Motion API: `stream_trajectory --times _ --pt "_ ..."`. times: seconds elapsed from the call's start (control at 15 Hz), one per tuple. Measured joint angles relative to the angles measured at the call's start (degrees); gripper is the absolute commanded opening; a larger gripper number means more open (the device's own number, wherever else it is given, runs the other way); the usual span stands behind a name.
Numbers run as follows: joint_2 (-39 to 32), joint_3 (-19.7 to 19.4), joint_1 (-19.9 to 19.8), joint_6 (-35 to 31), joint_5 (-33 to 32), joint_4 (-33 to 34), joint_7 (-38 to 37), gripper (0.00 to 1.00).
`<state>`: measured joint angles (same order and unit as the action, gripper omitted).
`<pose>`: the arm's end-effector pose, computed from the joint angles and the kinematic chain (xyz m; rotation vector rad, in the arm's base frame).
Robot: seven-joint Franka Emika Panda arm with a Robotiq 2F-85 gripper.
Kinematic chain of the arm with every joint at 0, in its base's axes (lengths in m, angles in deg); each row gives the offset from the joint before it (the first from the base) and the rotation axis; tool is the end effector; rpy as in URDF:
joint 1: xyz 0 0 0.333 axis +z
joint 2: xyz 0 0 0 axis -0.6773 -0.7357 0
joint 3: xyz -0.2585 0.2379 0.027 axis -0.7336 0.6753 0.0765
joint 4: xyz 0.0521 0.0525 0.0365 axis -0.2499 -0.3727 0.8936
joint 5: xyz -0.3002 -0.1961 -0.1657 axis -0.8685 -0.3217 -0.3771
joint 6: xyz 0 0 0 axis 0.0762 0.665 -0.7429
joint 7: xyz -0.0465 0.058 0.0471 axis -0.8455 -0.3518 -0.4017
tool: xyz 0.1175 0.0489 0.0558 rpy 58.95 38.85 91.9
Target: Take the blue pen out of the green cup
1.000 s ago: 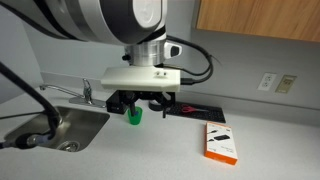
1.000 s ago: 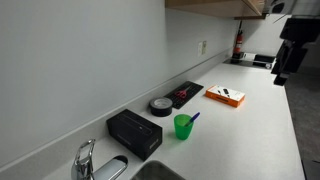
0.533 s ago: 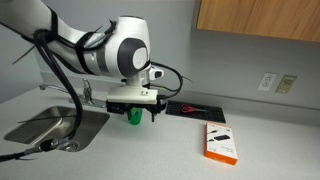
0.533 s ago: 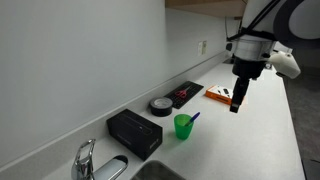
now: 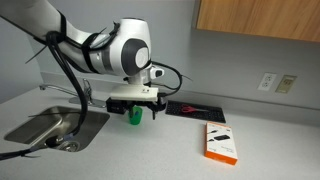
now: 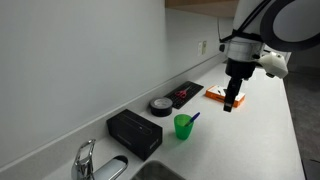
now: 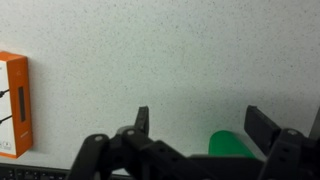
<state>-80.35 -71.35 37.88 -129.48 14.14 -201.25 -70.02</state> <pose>0.4846 -0.1129 0.3781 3.0481 0.0354 0.0556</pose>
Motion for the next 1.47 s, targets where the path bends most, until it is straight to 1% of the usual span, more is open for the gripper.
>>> stream_trajectory --times 0.13,0.27,0.53,1.2,1.27,1.33,1.4,1.47 --pt "-0.3 0.3 0.0 0.0 0.5 0.0 0.3 1.00" --pt "-1.2 1.2 0.0 0.0 2.5 0.4 0.4 1.00" --pt "-5.0 3.2 0.2 -0.7 5.9 2.9 0.6 1.00" --pt "-15.0 5.7 0.3 -3.9 6.3 10.4 -0.9 1.00" --pt "-15.7 5.8 0.3 -4.1 6.5 11.2 -1.1 0.84" --pt "-16.4 5.8 0.3 -4.1 6.6 11.9 -1.3 0.74" --pt "-17.0 5.9 0.2 -4.1 6.6 12.5 -1.5 0.68" --pt "-17.5 5.9 0.3 -4.1 6.6 13.1 -1.9 0.58"
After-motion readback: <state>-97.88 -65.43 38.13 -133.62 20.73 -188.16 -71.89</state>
